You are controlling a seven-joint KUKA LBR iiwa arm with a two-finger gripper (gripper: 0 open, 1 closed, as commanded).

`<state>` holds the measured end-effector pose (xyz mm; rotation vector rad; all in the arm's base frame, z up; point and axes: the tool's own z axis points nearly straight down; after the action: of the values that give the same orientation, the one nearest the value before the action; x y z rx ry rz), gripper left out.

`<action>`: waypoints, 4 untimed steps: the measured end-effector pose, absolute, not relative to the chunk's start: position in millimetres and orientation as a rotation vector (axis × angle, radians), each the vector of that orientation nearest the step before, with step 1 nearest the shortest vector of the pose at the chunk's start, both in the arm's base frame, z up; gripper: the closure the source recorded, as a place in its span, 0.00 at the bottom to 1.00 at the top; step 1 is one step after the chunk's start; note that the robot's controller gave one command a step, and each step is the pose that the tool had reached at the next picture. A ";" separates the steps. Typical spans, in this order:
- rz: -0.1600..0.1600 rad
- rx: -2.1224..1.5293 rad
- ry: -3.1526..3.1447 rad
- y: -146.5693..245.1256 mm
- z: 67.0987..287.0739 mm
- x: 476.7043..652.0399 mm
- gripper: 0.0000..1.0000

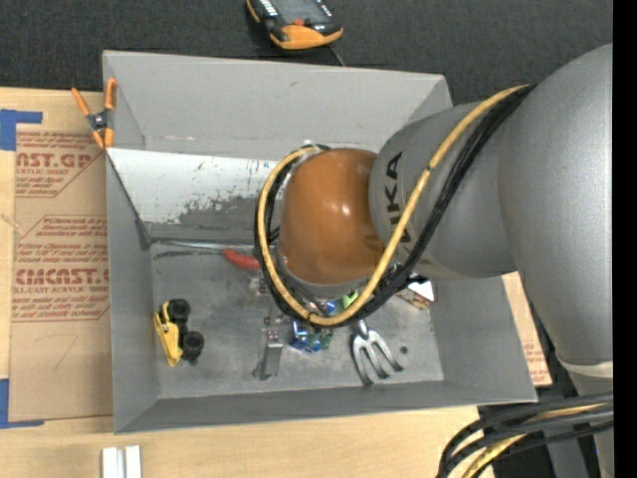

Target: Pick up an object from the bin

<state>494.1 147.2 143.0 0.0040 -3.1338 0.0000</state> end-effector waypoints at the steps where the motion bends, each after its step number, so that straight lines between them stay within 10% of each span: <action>1: -0.002 0.001 -3.141 146.3 147.5 496.1 0.00; 2: -0.002 0.325 -3.123 59.2 91.8 513.8 0.00; 3: -0.005 0.599 -3.089 -2.6 128.6 526.3 0.00; 4: -0.009 0.521 -3.091 20.9 99.2 542.8 0.00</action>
Offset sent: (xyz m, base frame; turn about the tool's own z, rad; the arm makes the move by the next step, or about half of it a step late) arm 0.0265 -0.1244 -0.0730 -0.2792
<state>542.8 20.9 99.2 0.5205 -3.0907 -0.0087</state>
